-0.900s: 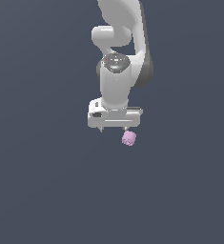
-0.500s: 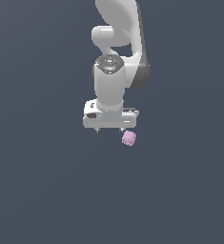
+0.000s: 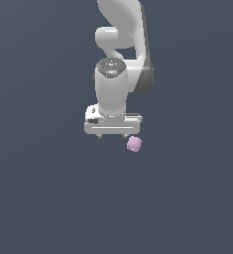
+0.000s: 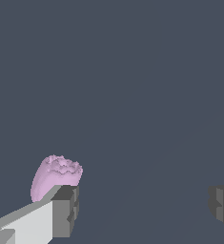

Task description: Pick up the object and move it to a goal position.

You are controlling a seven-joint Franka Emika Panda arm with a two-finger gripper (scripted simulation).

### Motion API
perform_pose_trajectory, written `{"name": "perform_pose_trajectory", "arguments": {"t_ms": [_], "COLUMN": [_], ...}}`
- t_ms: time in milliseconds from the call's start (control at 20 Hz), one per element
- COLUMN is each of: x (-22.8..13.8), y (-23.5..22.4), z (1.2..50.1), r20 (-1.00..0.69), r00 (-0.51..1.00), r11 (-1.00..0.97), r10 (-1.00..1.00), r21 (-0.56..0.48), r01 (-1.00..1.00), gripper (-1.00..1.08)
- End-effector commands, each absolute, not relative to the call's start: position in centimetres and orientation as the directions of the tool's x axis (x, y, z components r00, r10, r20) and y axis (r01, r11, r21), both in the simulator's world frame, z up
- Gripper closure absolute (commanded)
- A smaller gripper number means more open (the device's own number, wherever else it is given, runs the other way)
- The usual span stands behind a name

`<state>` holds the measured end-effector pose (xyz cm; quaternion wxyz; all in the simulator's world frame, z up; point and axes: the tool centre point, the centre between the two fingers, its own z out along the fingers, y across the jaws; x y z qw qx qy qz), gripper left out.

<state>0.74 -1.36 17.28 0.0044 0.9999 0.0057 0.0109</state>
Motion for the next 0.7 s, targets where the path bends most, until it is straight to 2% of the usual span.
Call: {"name": "perform_pose_trajectory", "arguments": {"t_ms": [0, 650], "x": [0.7, -0.3], "y": [-1.2, 1.5], "z": [17.1, 14.7], "r20": [0.021, 0.007], "r00": [0.999, 0.943], "r11": [-0.999, -0.943], "r10": [0.035, 0.333], "r21": [0.010, 0.017], "r01": [0.034, 0.333], "gripper": [-0.92, -0.92]}}
